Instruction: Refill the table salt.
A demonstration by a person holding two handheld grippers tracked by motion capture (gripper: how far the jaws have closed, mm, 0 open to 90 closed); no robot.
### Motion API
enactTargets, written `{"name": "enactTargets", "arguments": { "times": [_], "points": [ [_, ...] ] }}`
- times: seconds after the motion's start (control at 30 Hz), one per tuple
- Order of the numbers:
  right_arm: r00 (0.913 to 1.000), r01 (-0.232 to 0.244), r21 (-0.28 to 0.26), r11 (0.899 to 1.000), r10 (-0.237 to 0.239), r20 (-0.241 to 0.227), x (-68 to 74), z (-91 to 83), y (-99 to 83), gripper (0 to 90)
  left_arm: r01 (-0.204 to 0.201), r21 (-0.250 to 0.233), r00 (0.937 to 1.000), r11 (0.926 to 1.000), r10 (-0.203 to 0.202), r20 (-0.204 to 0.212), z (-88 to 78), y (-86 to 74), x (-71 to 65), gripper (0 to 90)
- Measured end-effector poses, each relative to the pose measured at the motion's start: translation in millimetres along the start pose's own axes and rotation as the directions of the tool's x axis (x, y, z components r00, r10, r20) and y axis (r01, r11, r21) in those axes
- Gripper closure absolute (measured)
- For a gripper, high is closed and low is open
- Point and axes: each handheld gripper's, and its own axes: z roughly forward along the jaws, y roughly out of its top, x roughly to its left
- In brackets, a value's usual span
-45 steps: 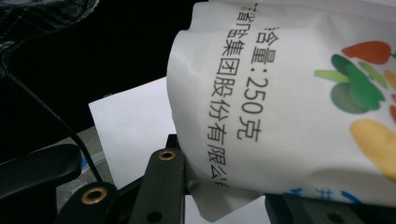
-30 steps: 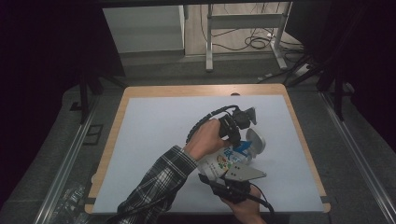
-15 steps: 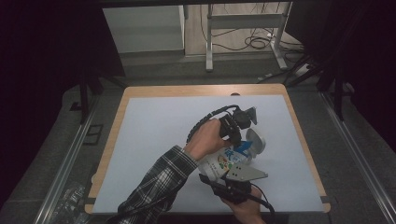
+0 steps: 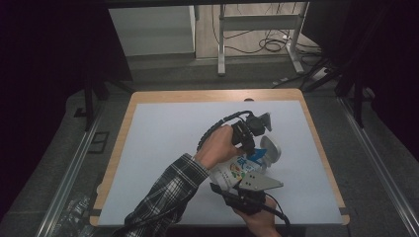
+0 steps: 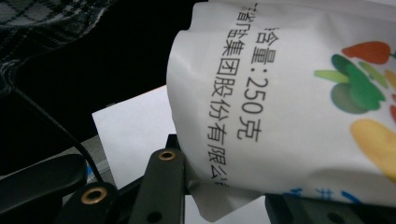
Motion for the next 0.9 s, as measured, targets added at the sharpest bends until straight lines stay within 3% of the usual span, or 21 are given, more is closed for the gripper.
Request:
{"name": "enactTargets", "arguments": {
  "times": [0.9],
  "points": [
    [1.0, 0.006, -0.005, 1.0, -0.006, 0.005, 0.7, 0.8, -0.3, 73.3, 0.003, 0.001, 1.0, 1.0, -0.003, 0.006, 1.1, 0.0, 0.2, 89.3]
  ]
}}
